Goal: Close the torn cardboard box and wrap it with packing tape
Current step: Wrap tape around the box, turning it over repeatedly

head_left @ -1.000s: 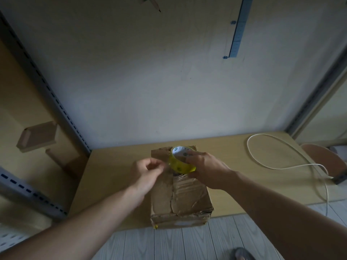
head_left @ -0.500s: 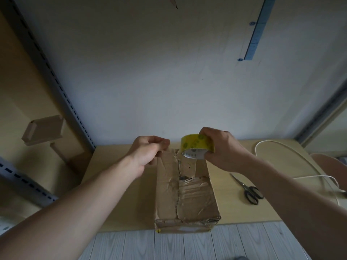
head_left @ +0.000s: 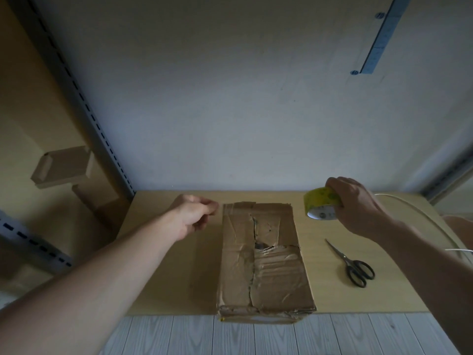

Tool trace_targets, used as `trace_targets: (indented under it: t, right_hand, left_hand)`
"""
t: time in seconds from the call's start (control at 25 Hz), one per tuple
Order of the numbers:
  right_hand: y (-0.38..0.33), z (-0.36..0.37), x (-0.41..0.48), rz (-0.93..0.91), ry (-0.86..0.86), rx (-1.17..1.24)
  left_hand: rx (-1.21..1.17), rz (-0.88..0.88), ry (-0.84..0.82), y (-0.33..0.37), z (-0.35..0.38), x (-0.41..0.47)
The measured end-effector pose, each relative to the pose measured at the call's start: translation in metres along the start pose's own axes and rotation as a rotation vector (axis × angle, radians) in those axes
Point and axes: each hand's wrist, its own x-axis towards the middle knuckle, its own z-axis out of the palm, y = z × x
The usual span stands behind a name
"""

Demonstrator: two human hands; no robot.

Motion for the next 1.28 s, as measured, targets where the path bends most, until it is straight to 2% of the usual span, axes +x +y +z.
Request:
trace_targets:
  t: [0.32,0.76,1.08,1.28]
  right_hand:
    - [0.003,0.019,0.008,-0.01,-0.044,0.004]
    - [0.003,0.023,0.016,-0.002,0.005,0.052]
    - [0.0,0.033,0.014,0.066,-0.043,0.035]
    - [0.003,0.044,0.008,0.139,-0.137,0.061]
  left_hand:
    - [0.035,-0.063,0.047,-0.01,0.005,0.024]
    - [-0.041,-0.071,0.082,-0.012,0.007,0.036]
    - [0.025,-0.109,0.129,-0.02,0.019,0.039]
    - [0.106,-0.079,0.17,-0.03,0.035,0.044]
